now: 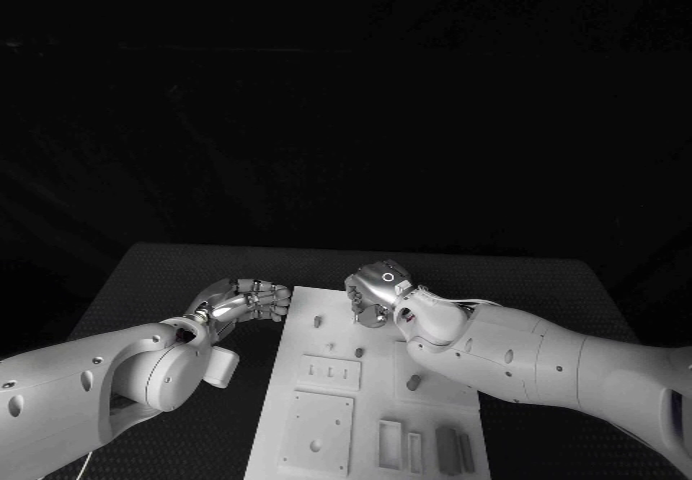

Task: Assemble the parts on the task board

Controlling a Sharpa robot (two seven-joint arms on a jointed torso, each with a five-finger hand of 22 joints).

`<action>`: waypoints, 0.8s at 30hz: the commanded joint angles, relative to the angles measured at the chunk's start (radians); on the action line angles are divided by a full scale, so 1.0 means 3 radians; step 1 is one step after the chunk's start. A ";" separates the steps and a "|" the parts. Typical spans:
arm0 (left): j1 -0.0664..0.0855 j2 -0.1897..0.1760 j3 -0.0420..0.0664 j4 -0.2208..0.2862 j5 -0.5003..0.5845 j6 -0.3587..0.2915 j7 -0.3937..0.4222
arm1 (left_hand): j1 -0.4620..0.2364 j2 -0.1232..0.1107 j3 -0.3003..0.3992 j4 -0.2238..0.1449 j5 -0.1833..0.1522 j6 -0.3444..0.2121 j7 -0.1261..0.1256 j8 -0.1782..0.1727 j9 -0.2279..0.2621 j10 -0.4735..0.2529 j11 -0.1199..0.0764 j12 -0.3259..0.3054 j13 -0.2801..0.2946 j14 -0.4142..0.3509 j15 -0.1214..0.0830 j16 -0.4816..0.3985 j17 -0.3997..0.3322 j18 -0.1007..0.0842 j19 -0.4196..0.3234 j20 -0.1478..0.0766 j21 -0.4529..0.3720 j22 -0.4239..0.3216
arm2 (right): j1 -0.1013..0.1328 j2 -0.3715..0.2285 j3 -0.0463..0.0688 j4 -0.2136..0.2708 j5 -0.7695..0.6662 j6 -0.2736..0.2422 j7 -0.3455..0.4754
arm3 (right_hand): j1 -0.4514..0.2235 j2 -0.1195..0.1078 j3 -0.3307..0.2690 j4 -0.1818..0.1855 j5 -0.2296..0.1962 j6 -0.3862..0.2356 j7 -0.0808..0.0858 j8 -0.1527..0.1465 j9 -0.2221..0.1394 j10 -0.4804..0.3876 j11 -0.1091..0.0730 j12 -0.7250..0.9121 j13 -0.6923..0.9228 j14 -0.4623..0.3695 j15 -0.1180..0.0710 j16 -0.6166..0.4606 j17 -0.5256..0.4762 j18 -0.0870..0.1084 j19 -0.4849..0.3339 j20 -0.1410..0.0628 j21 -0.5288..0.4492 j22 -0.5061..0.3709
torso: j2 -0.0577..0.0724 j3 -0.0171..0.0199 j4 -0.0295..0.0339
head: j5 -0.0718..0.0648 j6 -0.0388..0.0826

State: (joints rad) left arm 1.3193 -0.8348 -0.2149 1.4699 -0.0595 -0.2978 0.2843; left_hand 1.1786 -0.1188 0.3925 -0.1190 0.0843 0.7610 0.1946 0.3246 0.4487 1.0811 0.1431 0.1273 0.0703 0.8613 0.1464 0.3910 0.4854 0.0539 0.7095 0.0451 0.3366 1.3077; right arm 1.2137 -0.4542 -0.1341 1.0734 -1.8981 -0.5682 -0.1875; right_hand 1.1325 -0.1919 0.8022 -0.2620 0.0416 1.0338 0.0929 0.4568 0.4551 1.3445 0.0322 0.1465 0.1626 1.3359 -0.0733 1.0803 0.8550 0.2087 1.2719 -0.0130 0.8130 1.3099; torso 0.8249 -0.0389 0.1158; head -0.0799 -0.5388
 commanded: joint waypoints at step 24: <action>0.0005 -0.0002 0.0003 -0.0004 -0.0020 0.0040 0.0016 | -0.0050 0.0006 0.0011 -0.0035 -0.0023 0.0006 0.0013 -0.0023 -0.0006 0.0006 0.0011 -0.0019 -0.0003 0.0003 0.0009 -0.0025 -0.0002 0.0064 0.0019 0.0009 -0.0013 0.0050 | -0.0005 -0.0028 -0.0004 -0.0003 -0.0108 0.0040 -0.0070 | 0.0076 0.0014 0.0038 0.0004 0.0023 0.0025 -0.0001 -0.0009 0.0014 0.0124 -0.0038 0.0001 0.0357 -0.0039 -0.0054 0.0028 -0.0005 0.0177 0.0009 -0.0042 0.0034 0.0059 | 0.0010 0.0001 -0.0008 | 0.0003 -0.0009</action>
State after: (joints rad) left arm 1.3194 -0.8357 -0.2150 1.4670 -0.0604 -0.2978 0.2834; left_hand 1.1735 -0.1158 0.3963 -0.1229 0.0843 0.7610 0.1946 0.3205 0.4484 1.0811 0.1431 0.1267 0.0704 0.8613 0.1464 0.3872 0.4855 0.0526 0.7095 0.0451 0.3366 1.3074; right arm 1.2129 -0.4617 -0.1349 1.0741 -1.9127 -0.5678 -0.1958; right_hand 1.1366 -0.1959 0.8077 -0.2621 0.0457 1.0337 0.0929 0.4558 0.4588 1.3445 0.0322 0.1397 0.1626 1.3357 -0.0731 1.0840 0.8551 0.2086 1.2720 -0.0132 0.8167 1.3099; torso 0.8274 -0.0386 0.1135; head -0.0789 -0.5422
